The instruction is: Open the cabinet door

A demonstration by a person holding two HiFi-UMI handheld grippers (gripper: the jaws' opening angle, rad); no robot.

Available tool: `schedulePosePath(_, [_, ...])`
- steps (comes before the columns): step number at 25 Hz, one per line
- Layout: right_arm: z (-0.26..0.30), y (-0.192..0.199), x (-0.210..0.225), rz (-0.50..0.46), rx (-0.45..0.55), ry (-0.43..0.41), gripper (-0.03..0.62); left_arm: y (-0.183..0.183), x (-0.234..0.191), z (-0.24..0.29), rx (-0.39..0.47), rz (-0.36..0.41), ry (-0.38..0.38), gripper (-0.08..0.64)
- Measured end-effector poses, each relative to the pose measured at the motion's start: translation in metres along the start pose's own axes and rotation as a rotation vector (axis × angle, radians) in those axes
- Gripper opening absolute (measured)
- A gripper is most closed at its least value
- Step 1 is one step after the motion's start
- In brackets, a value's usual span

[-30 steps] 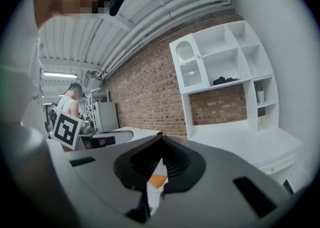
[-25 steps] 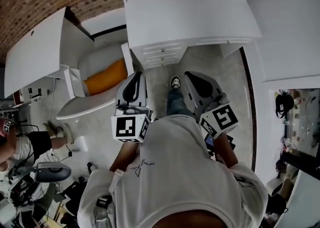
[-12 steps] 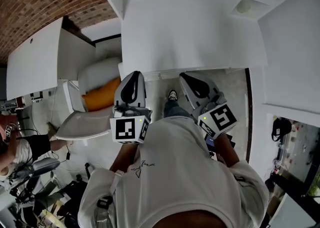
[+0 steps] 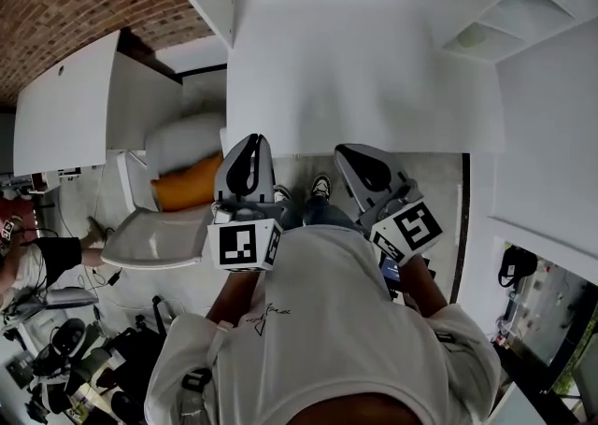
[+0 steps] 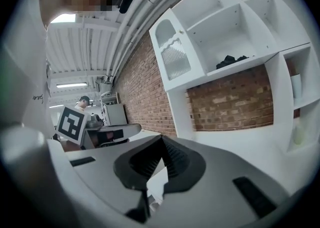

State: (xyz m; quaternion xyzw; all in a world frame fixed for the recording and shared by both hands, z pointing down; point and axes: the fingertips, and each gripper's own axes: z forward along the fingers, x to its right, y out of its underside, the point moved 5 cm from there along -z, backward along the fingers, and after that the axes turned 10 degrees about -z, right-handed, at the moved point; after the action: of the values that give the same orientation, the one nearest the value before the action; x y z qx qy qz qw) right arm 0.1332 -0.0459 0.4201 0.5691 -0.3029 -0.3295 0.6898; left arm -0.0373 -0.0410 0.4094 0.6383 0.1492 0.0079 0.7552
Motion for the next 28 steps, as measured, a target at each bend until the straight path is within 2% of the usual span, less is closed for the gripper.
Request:
schedulePosePath(3, [0.016, -0.007, 0.000, -0.037, 0.010, -0.025, 0.025, -0.001, -0.010, 0.006, -0.006, -0.025, 0.019, 0.028])
schedulePosePath(6, [0.023, -0.017, -0.002, -0.055, 0.003, 0.016, 0.025, -0.006, -0.016, 0.009, -0.013, -0.060, 0.068, 0.028])
schedulePosePath(10, [0.028, -0.030, 0.003, -0.046, 0.029, 0.005, 0.025, -0.024, -0.018, 0.015, 0.039, -0.021, 0.102, 0.028])
schedulePosePath(18, [0.042, -0.056, 0.019, -0.057, 0.049, 0.021, 0.026, -0.025, -0.032, 0.020, 0.027, -0.043, 0.105, 0.028])
schedulePosePath(28, [0.067, -0.091, 0.043, -0.186, 0.045, 0.042, 0.026, -0.026, -0.039, 0.025, 0.025, -0.032, 0.097, 0.028])
